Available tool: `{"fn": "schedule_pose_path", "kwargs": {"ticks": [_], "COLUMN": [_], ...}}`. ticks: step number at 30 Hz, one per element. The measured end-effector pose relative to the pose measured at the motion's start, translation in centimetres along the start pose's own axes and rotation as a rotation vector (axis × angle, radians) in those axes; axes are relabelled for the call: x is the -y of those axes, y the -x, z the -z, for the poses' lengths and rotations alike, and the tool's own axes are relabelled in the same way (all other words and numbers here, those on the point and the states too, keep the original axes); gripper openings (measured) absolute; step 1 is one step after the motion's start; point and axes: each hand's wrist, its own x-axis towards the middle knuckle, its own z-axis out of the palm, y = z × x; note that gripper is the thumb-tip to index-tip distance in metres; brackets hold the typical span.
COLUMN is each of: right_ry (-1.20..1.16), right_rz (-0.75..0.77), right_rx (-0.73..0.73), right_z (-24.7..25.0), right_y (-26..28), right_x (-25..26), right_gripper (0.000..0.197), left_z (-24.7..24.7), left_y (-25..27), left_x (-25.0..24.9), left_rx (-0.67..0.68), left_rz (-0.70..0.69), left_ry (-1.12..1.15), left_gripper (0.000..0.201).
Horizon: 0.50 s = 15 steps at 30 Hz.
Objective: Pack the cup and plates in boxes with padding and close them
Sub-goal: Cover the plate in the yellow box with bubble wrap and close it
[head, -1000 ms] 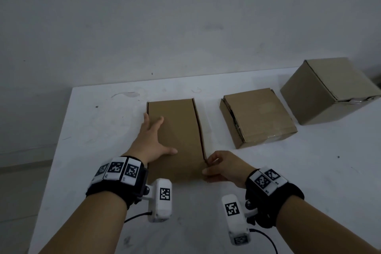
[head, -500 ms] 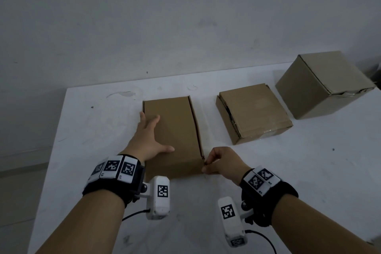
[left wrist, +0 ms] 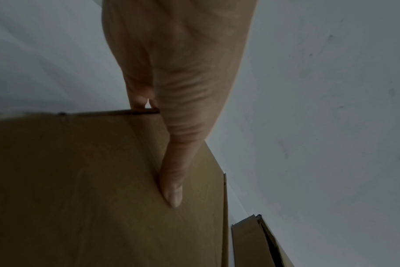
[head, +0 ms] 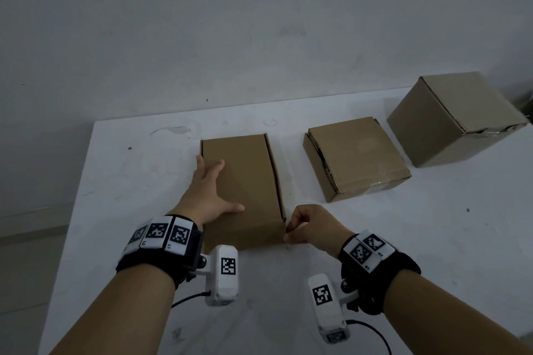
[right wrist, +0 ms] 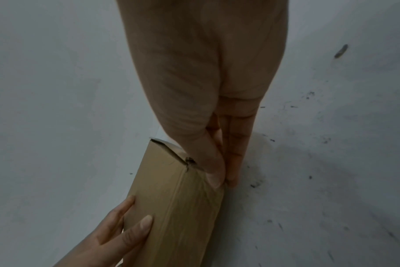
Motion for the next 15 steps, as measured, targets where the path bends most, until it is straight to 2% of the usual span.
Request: {"fn": "schedule_pose_path", "kwargs": {"ticks": [3,15], "right_ry": [-0.039,0.177], "right_rz": [-0.003,0.078], "right_rx": [0.048,-0.114], "right_z": [0.2,-1.0], "right_y": [0.2,-0.3], "right_x": [0.2,-0.7], "right_gripper": [0.034,0.036], "left_z": [0.0,0.0], "left_y": [0.0,0.0], "left_x": [0.0,0.1], "left_rx": [0.000,-0.004], "left_rz": [0.002,-0.005], "left_ry": [0.000,0.008], "left_gripper": [0.116,0.116]}}
